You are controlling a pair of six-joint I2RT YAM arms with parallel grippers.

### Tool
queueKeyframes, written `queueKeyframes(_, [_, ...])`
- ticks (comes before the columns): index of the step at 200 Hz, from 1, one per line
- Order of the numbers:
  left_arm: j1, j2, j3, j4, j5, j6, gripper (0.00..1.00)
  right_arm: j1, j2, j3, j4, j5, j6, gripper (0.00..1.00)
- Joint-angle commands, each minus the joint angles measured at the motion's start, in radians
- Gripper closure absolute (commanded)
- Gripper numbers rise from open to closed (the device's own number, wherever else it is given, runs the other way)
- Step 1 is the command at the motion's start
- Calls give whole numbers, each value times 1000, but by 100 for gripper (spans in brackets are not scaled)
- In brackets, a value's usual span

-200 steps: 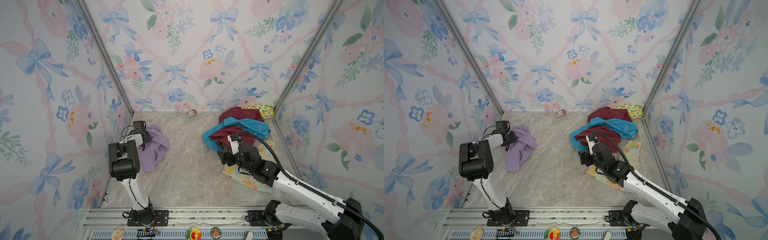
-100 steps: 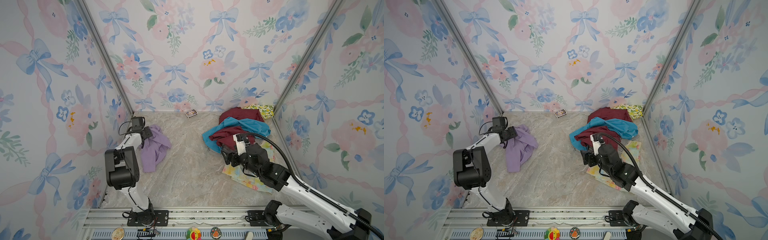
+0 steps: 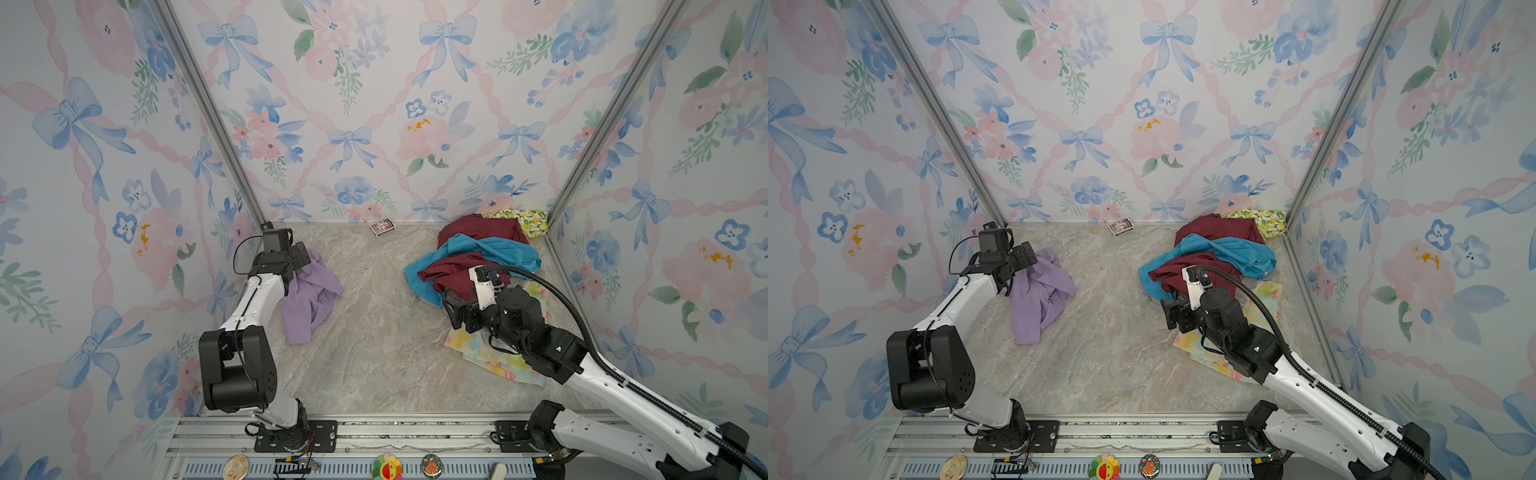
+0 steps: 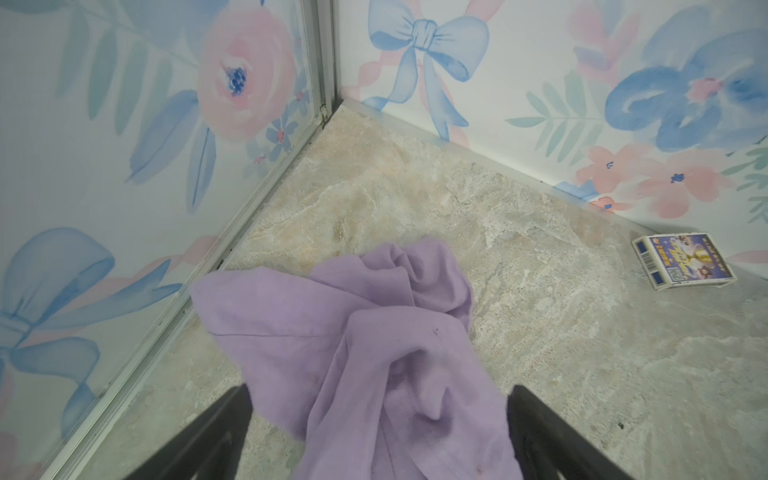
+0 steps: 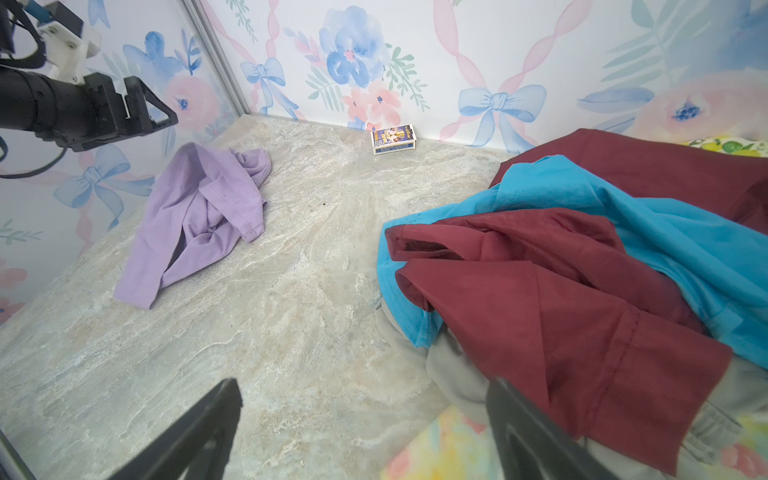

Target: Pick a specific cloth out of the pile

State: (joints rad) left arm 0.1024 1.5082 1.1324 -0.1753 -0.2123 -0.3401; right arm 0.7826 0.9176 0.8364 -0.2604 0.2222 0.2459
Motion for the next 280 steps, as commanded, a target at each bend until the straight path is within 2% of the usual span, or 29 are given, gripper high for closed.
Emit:
queueKeyframes(1, [-23,-128,-79,78,-11,6,2,9,-26,51,-40,8,-53,0])
queueKeyframes(32, [-61,-360,-313,334,46,25,2,4,-61,57,-70,91,-120,3])
queueKeyframes(53, [-64,-487,-505,521,92,32,2,-43,-105,24,-44,112,-151,3])
queueKeyframes(74, [-64,-525,-618,605,104,32,2,-117,-152,-33,0,137,-184,3])
queueKeyframes(95, [-64,-533,-754,770,97,28,2,-222,-195,-134,100,155,-214,3])
queueKeyframes(109, [-65,-508,-822,868,91,41,2,-318,-209,-201,182,152,-197,3])
queueKeyframes(128, [-68,-426,-845,914,119,99,2,-425,-194,-313,347,132,-186,3])
queueKeyframes(147, [-73,-346,-866,991,101,125,2,-522,-115,-408,517,113,-178,3])
queueKeyframes(169, [-75,-259,-892,1112,133,159,2,-606,-6,-451,620,97,-171,3])
queueKeyframes(218, [-125,-80,-886,1296,131,219,2,-683,246,-541,997,62,-214,3])
queueKeyframes(234, [-145,-22,-915,1403,138,249,2,-688,337,-564,1116,66,-227,3])
queueKeyframes(252, [-180,42,-939,1514,98,281,2,-697,460,-580,1263,75,-231,3])
queueKeyframes(280, [-185,47,-941,1523,84,282,2,-695,638,-566,1404,45,-240,3])
